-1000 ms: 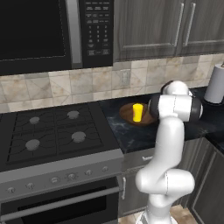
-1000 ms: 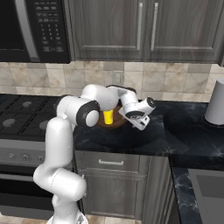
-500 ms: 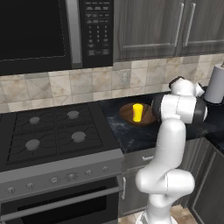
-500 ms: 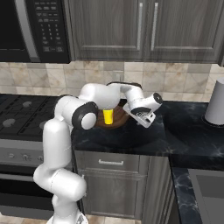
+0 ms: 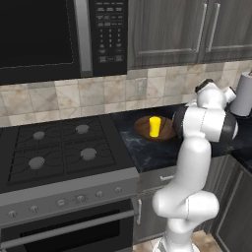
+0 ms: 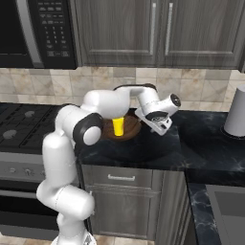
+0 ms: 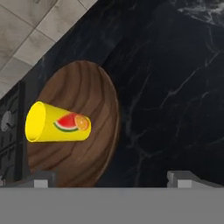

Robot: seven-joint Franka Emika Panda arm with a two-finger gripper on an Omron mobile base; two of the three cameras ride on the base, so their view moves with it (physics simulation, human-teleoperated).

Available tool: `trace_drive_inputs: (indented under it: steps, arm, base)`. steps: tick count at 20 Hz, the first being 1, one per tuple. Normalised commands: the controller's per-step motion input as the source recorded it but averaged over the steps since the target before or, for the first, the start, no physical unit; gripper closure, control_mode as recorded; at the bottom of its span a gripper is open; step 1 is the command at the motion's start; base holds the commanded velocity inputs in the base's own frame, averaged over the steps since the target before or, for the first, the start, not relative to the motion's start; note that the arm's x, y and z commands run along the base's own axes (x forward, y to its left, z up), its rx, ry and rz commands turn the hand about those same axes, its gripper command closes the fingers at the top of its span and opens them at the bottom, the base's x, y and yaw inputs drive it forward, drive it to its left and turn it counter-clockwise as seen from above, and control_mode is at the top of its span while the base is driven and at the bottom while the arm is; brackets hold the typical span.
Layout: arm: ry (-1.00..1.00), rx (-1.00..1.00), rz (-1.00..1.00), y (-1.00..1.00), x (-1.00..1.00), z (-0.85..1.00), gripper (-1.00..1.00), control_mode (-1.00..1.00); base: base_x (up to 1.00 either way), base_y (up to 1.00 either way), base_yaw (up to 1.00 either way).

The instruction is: Place the cup inside the bowl on the dining table and move the bowl to any counter.

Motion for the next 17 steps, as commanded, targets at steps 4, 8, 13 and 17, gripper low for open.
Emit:
trace_drive_inputs:
  steps: [4,8,13,17]
  arm:
    - [0.0,-0.01,0.0,0.0,-0.44,0.18,-1.0,-1.0]
    - [0.0,-0.06,0.0,0.0,-0.48,0.09,-1.0,-1.0]
    - [0.0,-0.05,0.0,0.0,-0.49,0.15,-1.0,-1.0]
    - [0.0,-0.05,0.0,0.0,-0.47,0.22,-1.0,-1.0]
  base:
    - [0.0,0.0,0.0]
    - [0.0,0.0,0.0]
    - [0.0,0.0,0.0]
    - [0.0,0.0,0.0]
